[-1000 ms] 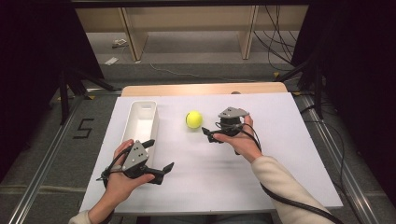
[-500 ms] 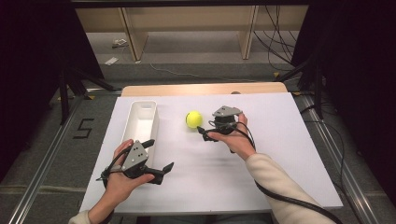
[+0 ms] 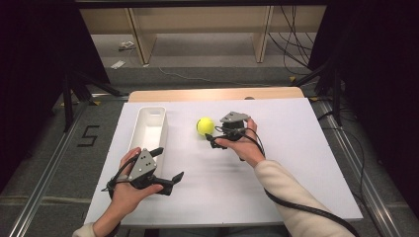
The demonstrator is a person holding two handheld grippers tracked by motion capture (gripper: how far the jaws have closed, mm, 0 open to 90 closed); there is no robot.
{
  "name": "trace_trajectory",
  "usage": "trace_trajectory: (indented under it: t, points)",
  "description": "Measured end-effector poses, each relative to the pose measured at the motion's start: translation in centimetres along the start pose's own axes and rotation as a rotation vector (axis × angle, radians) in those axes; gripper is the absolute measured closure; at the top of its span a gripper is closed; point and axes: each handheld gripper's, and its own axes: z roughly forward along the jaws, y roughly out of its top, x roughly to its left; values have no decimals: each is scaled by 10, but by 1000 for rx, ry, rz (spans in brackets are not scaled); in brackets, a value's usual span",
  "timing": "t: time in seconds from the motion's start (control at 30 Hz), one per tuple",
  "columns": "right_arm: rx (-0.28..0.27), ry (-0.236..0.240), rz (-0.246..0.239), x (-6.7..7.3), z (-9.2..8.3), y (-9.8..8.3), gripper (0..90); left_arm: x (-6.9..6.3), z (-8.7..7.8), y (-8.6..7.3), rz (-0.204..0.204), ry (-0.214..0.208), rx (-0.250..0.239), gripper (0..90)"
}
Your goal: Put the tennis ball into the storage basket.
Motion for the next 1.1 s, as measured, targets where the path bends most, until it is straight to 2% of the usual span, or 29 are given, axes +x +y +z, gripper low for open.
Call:
trace_trajectory:
  t: [0.4, 1.1]
  points:
    - [6, -3, -4, 0, 6, 1, 63, 0, 0, 0, -2, 0, -2, 0]
    - [30, -13, -18, 3, 27, 1, 61, 0, -1, 1, -2, 2, -7, 0]
